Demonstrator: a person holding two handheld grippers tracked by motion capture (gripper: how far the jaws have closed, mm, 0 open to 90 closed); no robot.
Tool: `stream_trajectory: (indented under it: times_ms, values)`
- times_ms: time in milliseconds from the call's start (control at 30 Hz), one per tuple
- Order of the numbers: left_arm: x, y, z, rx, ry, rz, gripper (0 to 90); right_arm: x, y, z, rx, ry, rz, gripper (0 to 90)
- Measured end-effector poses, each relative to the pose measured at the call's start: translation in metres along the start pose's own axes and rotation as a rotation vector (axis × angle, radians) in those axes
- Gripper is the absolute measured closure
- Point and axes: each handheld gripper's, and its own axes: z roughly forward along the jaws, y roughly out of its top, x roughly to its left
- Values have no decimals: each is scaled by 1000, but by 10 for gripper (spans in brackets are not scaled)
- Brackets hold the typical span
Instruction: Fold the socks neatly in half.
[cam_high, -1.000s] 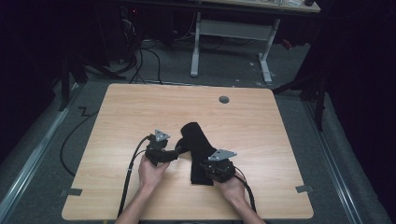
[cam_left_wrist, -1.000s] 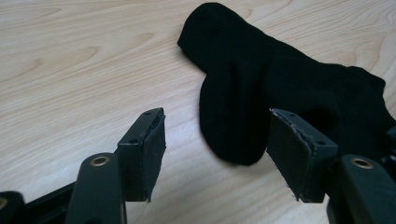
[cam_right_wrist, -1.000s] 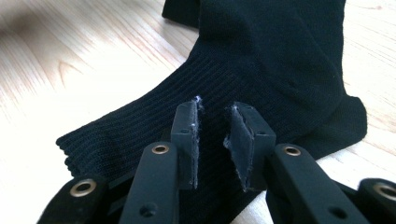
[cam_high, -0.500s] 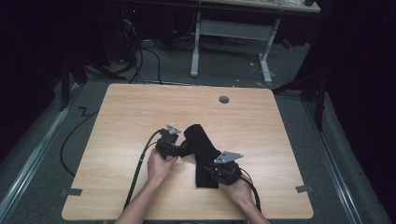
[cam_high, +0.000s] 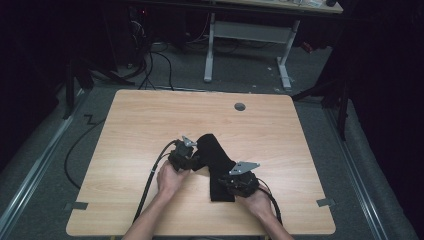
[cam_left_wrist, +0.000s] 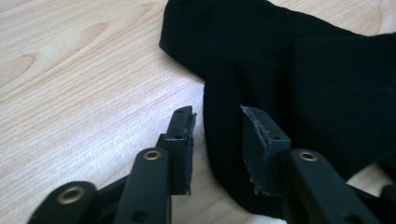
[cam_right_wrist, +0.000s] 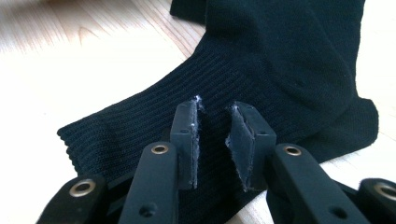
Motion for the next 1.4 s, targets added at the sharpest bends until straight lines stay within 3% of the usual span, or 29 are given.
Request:
stream_trajectory:
  times_ms: [400, 600, 833, 1033, 1400]
  values:
    - [1, -9, -11, 17, -21, 21, 829, 3, 1, 2, -4, 52, -37, 716]
    - [1, -5, -10, -13, -36, 13, 859, 5, 0, 0, 4, 59, -46, 715]
    - [6, 10, -14, -77, -43, 9, 866, 6, -1, -2, 11, 57, -48, 706]
    - [8, 25, -16, -97, -40, 22, 867, 6, 0, -2, 11, 54, -51, 703]
    - [11, 50, 0, -122, -54, 14, 867, 7, -1, -5, 18, 46, -52, 676]
